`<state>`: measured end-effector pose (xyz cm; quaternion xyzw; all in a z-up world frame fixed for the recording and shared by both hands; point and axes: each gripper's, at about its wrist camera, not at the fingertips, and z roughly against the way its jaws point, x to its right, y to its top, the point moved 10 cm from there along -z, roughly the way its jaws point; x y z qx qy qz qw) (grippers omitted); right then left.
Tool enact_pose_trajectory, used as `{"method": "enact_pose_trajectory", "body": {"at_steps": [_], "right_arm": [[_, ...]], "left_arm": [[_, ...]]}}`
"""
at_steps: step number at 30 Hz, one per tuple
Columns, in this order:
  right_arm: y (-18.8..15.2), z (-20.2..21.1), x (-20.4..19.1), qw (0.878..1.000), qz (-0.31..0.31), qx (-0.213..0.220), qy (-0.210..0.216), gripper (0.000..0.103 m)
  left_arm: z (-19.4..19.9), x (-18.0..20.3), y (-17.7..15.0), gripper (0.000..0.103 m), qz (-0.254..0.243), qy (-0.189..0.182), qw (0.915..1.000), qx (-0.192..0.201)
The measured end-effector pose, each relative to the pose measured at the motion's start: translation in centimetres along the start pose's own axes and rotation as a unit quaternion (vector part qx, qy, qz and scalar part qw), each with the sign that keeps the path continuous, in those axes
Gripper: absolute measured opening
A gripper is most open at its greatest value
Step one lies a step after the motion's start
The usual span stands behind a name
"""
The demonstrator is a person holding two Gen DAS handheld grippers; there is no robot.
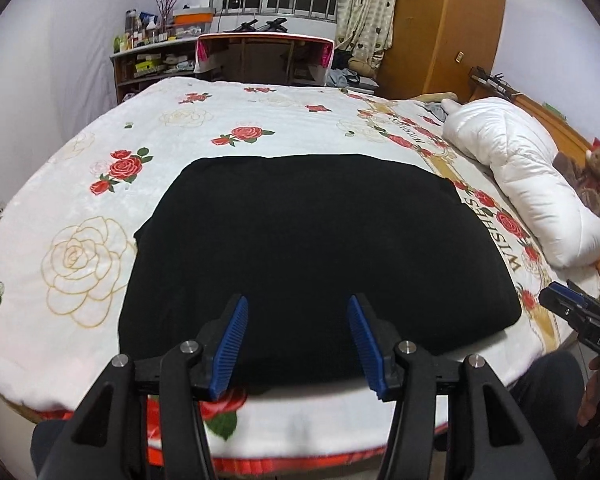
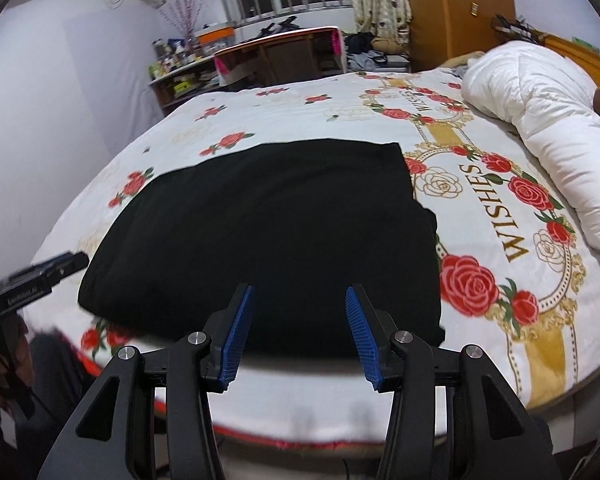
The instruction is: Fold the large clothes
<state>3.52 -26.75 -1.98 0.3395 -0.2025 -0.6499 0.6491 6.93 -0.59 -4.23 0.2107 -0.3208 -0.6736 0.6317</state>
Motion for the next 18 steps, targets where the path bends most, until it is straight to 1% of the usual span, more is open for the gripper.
{"method": "enact_pose_trajectory", "body": {"at_steps": [4,7,9,15,18], "right_arm": [[-1.3,1.1,-1.0,1.0,0.017,0.002,0.0,0.049],[-2.1,1.7,-1.4,1.0,0.017,0.002,0.003,0.049],[-2.3,2.0,-1.8,1.0,0.019,0.003,0.005,0.049],[-2.8,2.2,-2.5,1.0,0.028,0.005,0.002,0.049],[-2.9,2.1,-2.6,0.999,0.032,0.004,0.001,0.056]], "left_arm": [[1.4,-0.2,-0.5,0.056,0.003,0.004,1.0,0.005],[1.9,-0.3,-1.1,0.056,0.002,0.016,0.9998,0.008],[1.9,-0.4,-1.4,0.056,0.0,0.022,0.9997,0.005],[1.9,-0.3,-2.2,0.056,-0.003,0.026,0.9997,0.0],[1.6,-0.3,-2.5,0.056,0.002,0.027,0.9996,-0.007]]}}
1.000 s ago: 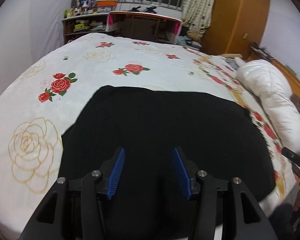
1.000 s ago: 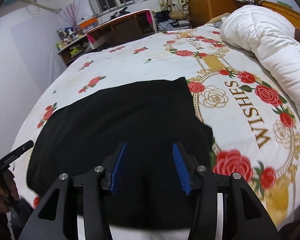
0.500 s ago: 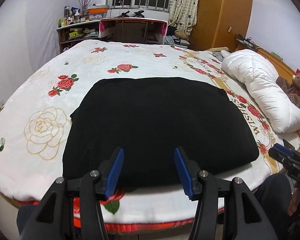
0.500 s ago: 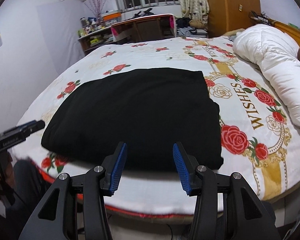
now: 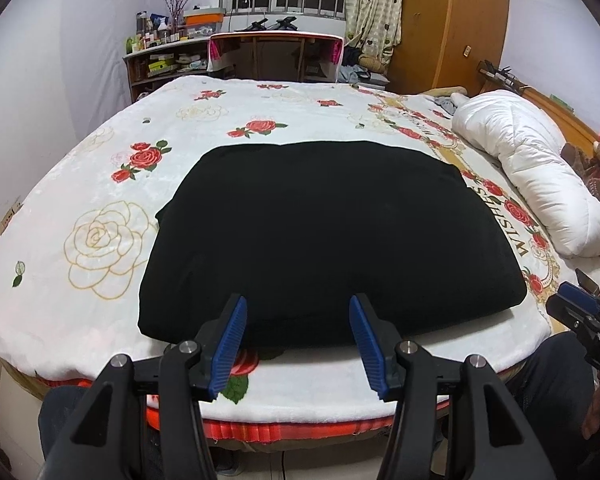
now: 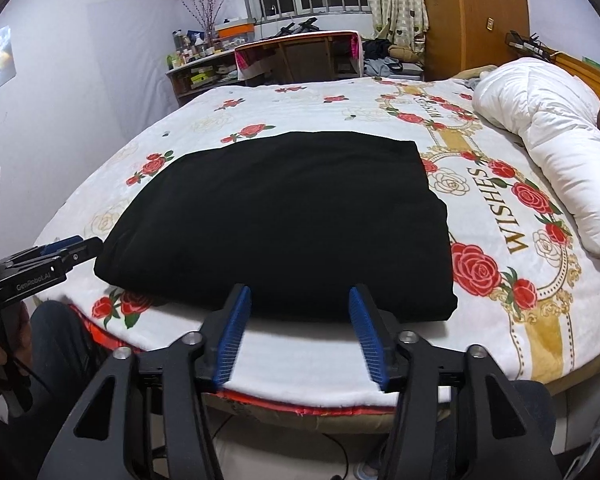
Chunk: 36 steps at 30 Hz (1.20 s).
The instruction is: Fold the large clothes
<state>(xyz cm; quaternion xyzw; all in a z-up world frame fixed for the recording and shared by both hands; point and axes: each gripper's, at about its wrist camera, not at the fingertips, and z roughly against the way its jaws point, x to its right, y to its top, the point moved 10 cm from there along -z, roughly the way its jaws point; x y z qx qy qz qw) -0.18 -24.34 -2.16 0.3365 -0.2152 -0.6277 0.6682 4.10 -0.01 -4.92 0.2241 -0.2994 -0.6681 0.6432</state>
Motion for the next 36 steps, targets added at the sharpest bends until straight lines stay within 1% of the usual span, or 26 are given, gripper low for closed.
{"method": "enact_pose_trajectory", "body": {"at_steps": [7,13,15,19,23,28,32,36], "right_arm": [[-0.4,-0.7,-0.2,1.0,0.005,-0.011,0.0,0.057],[-0.6,-1.2,-0.5,1.0,0.009,-0.017,-0.001,0.057],[-0.7,-1.4,-0.6,1.0,0.009,-0.02,0.0,0.057],[-0.9,-1.7,-0.6,1.0,0.008,-0.025,0.001,0.057],[-0.9,-1.7,-0.7,1.0,0.008,-0.025,0.002,0.057],[-0.9,-1.7,-0.7,1.0,0.008,-0.025,0.001,0.057],[-0.9,-1.7,-0.7,1.0,0.008,-0.025,0.001,0.057],[-0.9,-1.8,-0.7,1.0,0.008,-0.026,0.001,0.057]], "left_arm": [[-0.8,-0.3,-0.9,0.056,0.015,0.001,0.9998,-0.013],[-1.3,-0.2,-1.2,0.056,0.01,-0.003,0.9998,-0.019],[-1.4,-0.2,-1.2,0.056,0.008,0.001,0.9997,-0.022],[-1.5,-0.2,-1.0,0.056,0.003,0.002,0.9998,-0.019],[-1.4,-0.1,-1.0,0.056,0.008,-0.007,0.9998,-0.018],[-1.3,0.0,-1.0,0.056,0.007,-0.006,0.9998,-0.016],[-1.1,0.2,-0.9,0.056,-0.004,0.006,0.9999,-0.011],[-1.0,0.3,-1.0,0.056,0.001,0.001,0.9999,-0.013]]}}
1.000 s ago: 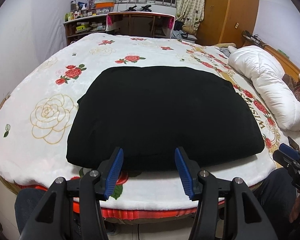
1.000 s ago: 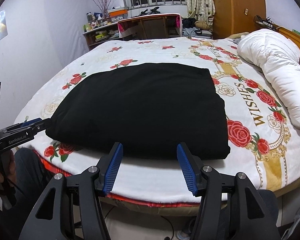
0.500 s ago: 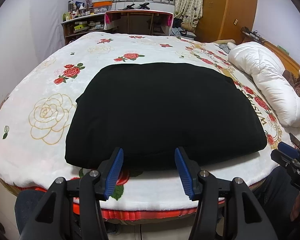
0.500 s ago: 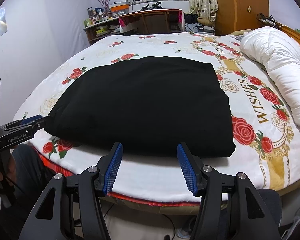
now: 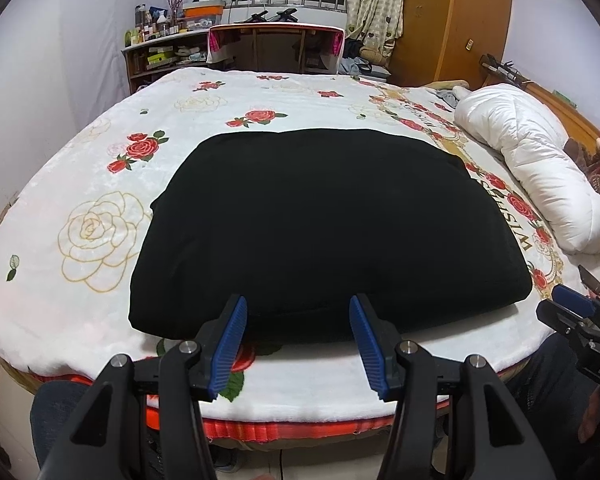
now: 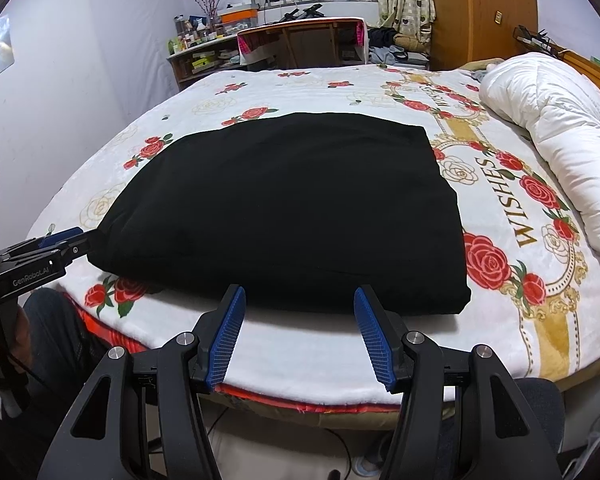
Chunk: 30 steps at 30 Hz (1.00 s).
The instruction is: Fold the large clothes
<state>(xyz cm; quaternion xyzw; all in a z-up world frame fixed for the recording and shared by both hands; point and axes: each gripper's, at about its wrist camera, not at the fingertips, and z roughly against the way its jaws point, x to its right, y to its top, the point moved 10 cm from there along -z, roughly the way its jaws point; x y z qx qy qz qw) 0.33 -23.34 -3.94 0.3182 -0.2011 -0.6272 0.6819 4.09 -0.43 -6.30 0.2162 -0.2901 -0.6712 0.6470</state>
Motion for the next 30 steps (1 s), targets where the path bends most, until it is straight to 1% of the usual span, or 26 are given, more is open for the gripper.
{"method": "enact_pose_trajectory", "body": {"at_steps": [4,13,30], "right_arm": [[0.03,0.02,0.01,1.0,-0.001,0.001,0.0,0.057],[-0.02,-0.01,0.1,1.0,-0.001,0.0,-0.001,0.057],[0.01,-0.01,0.01,1.0,-0.001,0.0,-0.001,0.057]], "left_arm": [[-0.02,-0.01,-0.04,0.056,0.007,-0.01,0.9999,-0.003],[0.01,0.26,0.04,0.056,-0.002,-0.007,1.0,0.001],[-0.1,0.2,-0.09,0.056,-0.001,-0.004,1.0,-0.003]]}}
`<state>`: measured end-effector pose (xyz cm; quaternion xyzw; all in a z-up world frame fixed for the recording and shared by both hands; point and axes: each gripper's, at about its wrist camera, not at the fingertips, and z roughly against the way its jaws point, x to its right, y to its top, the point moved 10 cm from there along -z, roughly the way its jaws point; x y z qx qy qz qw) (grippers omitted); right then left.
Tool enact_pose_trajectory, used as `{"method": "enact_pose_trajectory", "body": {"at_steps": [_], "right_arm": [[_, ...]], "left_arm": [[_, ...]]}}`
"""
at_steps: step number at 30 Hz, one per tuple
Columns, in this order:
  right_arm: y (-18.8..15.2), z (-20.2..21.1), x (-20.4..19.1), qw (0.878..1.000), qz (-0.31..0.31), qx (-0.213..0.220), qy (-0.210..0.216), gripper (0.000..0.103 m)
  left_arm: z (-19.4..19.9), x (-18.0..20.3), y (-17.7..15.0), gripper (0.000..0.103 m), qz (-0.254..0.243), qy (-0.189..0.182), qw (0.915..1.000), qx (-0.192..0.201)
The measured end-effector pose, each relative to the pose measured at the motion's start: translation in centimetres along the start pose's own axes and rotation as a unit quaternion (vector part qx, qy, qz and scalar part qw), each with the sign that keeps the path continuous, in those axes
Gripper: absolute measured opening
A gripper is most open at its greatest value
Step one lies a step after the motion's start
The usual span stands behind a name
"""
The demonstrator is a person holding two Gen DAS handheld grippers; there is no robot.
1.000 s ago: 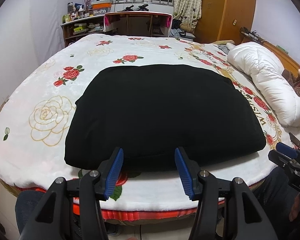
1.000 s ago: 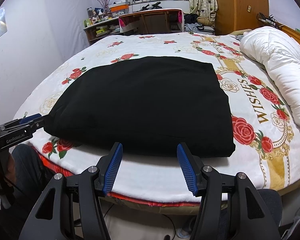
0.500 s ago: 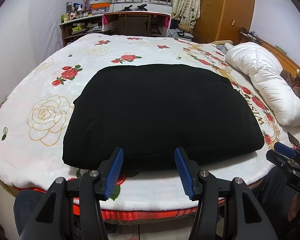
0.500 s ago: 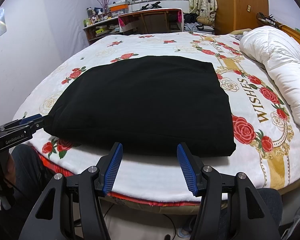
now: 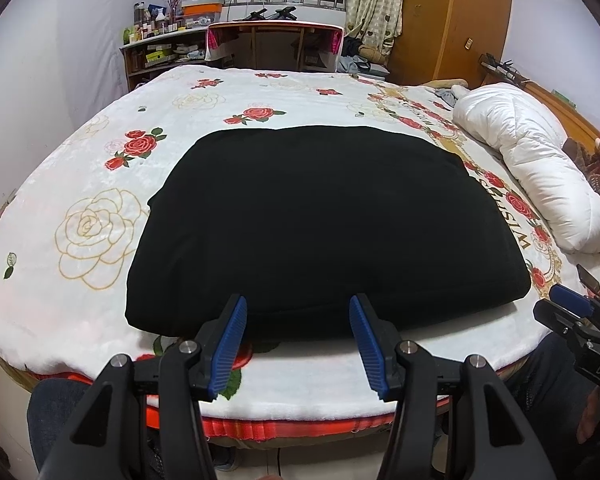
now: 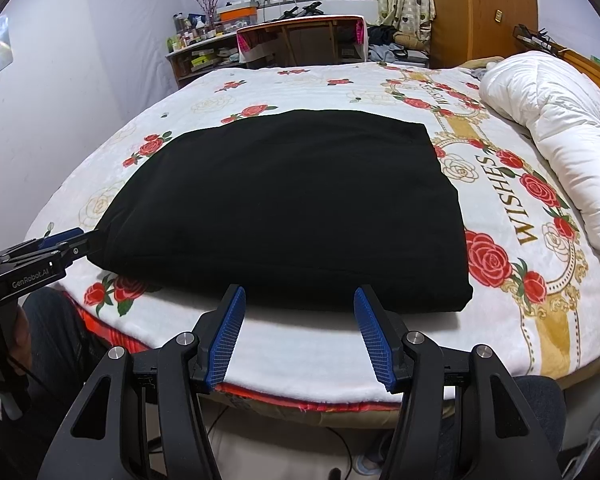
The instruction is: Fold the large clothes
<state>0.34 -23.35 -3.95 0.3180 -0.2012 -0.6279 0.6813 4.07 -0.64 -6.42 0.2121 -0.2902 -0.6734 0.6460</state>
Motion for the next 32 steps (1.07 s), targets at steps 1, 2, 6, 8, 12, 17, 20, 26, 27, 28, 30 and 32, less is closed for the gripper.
{"method": "enact_pose_trajectory", "body": {"at_steps": [1,2,6,8,12,17,20,26,27,28,30,32], "right_arm": [[0.0,0.0,0.0,1.0,0.0,0.0,0.0,0.057],[0.0,0.0,0.0,1.0,0.0,0.0,0.0,0.057],[-0.2,-0.1,0.1,1.0,-0.001,-0.002,-0.001,0.057],[-0.3,-0.2,0.1,1.0,-0.001,-0.002,-0.002,0.057],[-0.4,-0.3,0.2,1.0,-0.002,-0.004,-0.001,0.057],[-0.5,-0.5,0.3,1.0,-0.002,-0.009,-0.003,0.057],[-0.5,-0.5,0.4,1.0,-0.002,-0.011,-0.003,0.057],[-0.4,-0.6,0.4,1.0,-0.004,-0.013,-0.004,0.057],[-0.4,-0.7,0.4,1.0,-0.004,-0.013,-0.005,0.057],[-0.4,-0.7,0.4,1.0,-0.004,-0.014,-0.004,0.057],[-0.4,-0.8,0.5,1.0,-0.005,-0.013,-0.004,0.057],[-0.4,-0.8,0.5,1.0,-0.005,-0.014,-0.004,0.057]], "left_arm": [[0.0,-0.1,0.0,0.056,-0.001,0.003,1.0,0.0],[0.0,-0.1,-0.1,0.056,-0.003,0.005,1.0,-0.001],[0.1,0.1,-0.1,0.056,-0.004,0.001,1.0,0.001],[0.0,0.3,-0.2,0.056,-0.004,-0.001,1.0,0.0],[-0.2,0.4,-0.3,0.056,-0.008,0.001,1.0,-0.005],[-0.6,0.6,-0.5,0.056,-0.011,-0.001,0.9999,-0.011],[-0.9,0.7,-0.6,0.056,-0.015,-0.001,0.9998,-0.016],[-1.4,0.8,-0.8,0.056,-0.016,-0.003,0.9997,-0.02],[-1.4,0.8,-0.8,0.056,-0.016,-0.001,0.9997,-0.02],[-1.5,0.8,-0.8,0.056,-0.016,-0.001,0.9997,-0.021],[-1.7,0.8,-0.9,0.056,-0.015,0.0,0.9996,-0.023],[-1.9,0.8,-0.9,0.056,-0.014,-0.002,0.9996,-0.025]]}}
